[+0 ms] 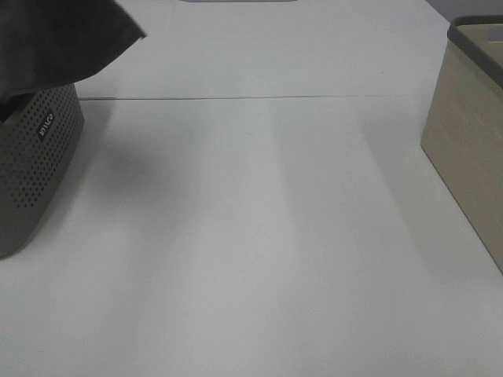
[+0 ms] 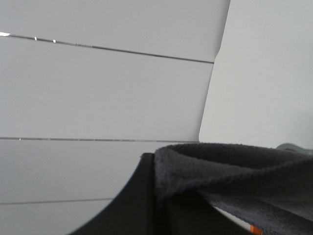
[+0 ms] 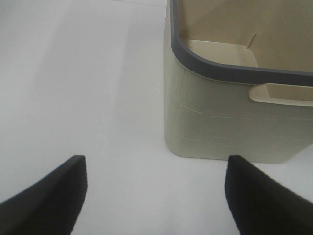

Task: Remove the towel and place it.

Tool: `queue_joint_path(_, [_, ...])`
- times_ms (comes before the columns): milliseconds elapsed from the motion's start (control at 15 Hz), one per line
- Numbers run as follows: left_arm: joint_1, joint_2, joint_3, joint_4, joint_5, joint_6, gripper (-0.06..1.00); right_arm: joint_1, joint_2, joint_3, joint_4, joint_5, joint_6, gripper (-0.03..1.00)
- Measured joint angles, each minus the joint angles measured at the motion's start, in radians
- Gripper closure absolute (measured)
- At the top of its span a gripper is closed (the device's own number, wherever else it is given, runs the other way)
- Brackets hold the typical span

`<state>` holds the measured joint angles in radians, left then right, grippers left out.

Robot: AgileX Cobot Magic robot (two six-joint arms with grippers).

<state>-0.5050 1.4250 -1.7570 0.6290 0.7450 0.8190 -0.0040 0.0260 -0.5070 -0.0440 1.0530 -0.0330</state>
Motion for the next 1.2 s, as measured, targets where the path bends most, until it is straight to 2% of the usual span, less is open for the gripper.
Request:
queue_joint_path(67, [-0.035, 0.000, 0.000, 0.000, -0.006, 0.000, 0.94, 0.000, 0.039, -0.008, 0.035, -0.030, -0.033, 0.21])
queue_joint_path(200, [-0.106, 0.001, 0.000, 0.000, -0.017, 0.000, 0.94, 0.000, 0.158, -0.015, 0.206, -0.168, -0.180, 0.22])
queue_joint_path(267, [-0.120, 0.001, 0.000, 0.000, -0.019, 0.000, 0.94, 0.000, 0.188, -0.015, 0.248, -0.201, -0.221, 0.22])
queue_joint_path(400, [-0.178, 0.008, 0.000, -0.001, -0.031, -0.001, 0.94, 0.000, 0.341, -0.015, 0.470, -0.347, -0.453, 0.22])
queue_joint_path(467, [-0.231, 0.022, -0.001, -0.003, -0.034, -0.001, 0.94, 0.000, 0.494, -0.015, 0.723, -0.434, -0.752, 0.22])
queue_joint_path(533, [-0.246, 0.025, -0.001, -0.003, -0.038, -0.001, 0.94, 0.000, 0.534, -0.015, 0.795, -0.441, -0.838, 0.22])
queue_joint_path(667, [-0.298, 0.032, -0.001, -0.008, -0.057, -0.001, 0.94, 0.000, 0.681, -0.015, 1.058, -0.430, -1.141, 0.22])
queue_joint_path(800, [-0.347, 0.037, -0.002, -0.017, -0.070, -0.001, 0.94, 0.000, 0.815, -0.015, 1.281, -0.333, -1.440, 0.22])
queue_joint_path(867, [-0.355, 0.039, -0.003, -0.019, -0.070, -0.001, 0.94, 0.000, 0.842, -0.017, 1.313, -0.307, -1.497, 0.22])
queue_joint_path(1000, [-0.375, 0.056, -0.004, -0.021, -0.078, -0.001, 0.94, 0.000, 0.958, -0.062, 1.406, -0.178, -1.672, 0.22])
queue_joint_path(1067, [-0.376, 0.070, -0.004, -0.041, -0.093, -0.001, 0.94, 0.000, 1.072, -0.146, 1.440, -0.091, -1.721, 0.22])
queue_joint_path(1200, [-0.376, 0.073, -0.004, -0.075, -0.115, -0.001, 0.94, 0.044, 1.184, -0.223, 1.449, -0.076, -1.725, 0.22])
